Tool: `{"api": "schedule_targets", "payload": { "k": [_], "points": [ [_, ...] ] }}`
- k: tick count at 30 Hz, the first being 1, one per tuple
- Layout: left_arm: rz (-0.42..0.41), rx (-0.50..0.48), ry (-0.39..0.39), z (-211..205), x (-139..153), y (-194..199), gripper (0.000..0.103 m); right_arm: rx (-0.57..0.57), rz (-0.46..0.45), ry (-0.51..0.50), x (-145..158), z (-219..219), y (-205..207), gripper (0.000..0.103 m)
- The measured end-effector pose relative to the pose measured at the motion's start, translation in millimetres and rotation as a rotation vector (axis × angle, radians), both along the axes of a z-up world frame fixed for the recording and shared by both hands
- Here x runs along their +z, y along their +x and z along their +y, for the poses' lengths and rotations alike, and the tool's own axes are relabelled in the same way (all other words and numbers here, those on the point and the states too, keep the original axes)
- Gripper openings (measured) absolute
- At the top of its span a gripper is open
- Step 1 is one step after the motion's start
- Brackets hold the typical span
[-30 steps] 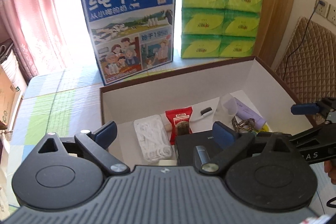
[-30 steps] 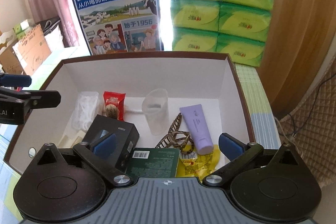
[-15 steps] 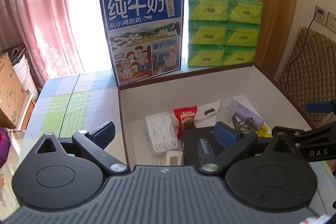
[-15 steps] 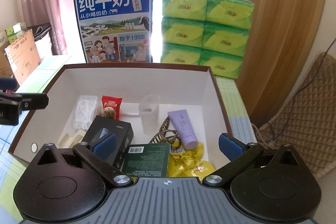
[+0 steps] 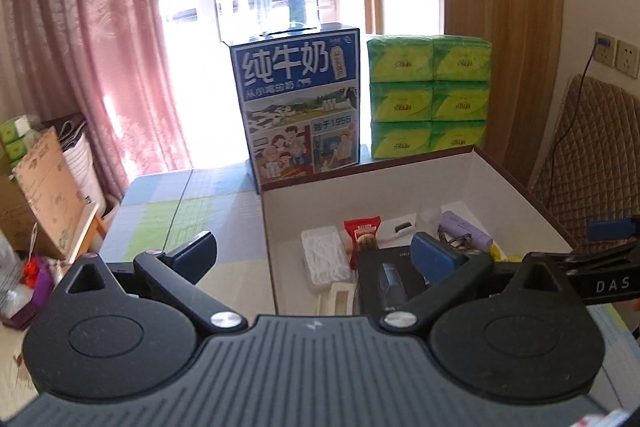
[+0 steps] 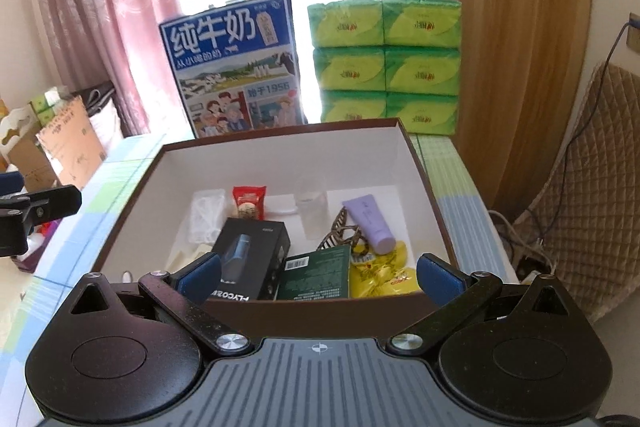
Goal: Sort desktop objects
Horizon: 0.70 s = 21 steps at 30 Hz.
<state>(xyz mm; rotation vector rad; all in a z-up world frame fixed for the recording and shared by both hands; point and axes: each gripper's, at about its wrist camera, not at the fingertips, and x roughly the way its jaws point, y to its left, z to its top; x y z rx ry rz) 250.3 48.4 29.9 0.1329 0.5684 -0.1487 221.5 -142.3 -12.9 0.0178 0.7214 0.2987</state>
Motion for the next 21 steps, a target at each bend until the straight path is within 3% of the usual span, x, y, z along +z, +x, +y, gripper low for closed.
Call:
{"api": "schedule_targets", "payload": {
  "k": [11, 21],
  "points": [
    [0.07, 0.074, -0.028, -5, 7, -58, 0.102, 0.04, -0.013, 0.034, 17, -18, -40, 0.101],
    [0.187, 0.104, -0.045, -13, -3, -93, 0.102, 0.069, 0.002, 0.02, 24, -28, -68, 0.101]
  ]
}}
